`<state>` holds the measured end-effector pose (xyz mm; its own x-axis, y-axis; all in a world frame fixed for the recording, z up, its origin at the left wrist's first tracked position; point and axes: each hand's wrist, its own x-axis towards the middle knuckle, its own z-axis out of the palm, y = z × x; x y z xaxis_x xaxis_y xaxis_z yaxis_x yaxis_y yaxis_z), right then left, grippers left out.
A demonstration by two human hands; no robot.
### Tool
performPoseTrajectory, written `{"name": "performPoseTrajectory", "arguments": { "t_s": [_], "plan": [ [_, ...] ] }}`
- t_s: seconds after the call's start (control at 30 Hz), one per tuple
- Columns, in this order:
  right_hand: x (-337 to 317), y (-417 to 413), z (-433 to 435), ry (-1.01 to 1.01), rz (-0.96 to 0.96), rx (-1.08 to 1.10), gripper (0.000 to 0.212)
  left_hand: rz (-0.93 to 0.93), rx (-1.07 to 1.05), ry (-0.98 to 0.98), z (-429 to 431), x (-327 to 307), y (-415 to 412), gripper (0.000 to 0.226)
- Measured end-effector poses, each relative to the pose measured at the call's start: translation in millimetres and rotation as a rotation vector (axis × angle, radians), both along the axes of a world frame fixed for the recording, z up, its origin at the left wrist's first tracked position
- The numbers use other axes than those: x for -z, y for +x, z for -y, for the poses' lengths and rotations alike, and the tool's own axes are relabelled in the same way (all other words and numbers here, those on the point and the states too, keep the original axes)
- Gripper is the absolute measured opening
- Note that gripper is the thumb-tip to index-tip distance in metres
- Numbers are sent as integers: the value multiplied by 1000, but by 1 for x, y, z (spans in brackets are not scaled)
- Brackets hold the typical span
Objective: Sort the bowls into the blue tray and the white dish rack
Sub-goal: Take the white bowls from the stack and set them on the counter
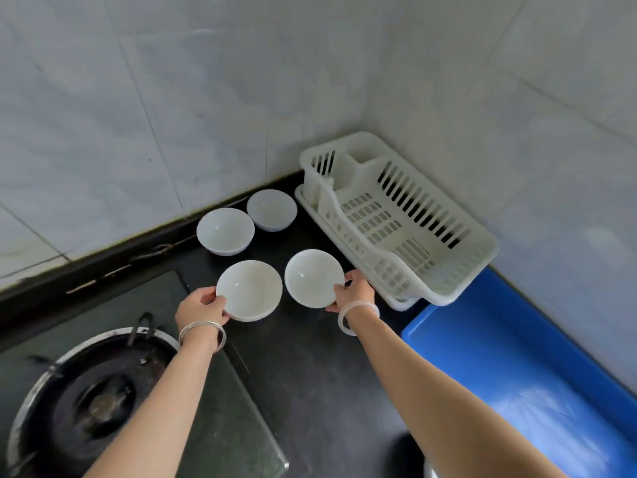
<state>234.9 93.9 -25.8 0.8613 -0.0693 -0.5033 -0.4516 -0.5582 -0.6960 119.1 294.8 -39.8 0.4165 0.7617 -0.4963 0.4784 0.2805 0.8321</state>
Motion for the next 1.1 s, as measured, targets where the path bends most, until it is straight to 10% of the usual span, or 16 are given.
{"name": "performPoseTrajectory", "arguments": {
  "t_s": [0.7, 1.1],
  "plan": [
    [33, 4, -27, 538, -250, 411, 41, 193, -178, -336, -8, 30, 14, 30],
    [37, 28, -50, 512, -205, 409, 49, 230, -248, -427, 0, 28, 19, 34]
  ]
}}
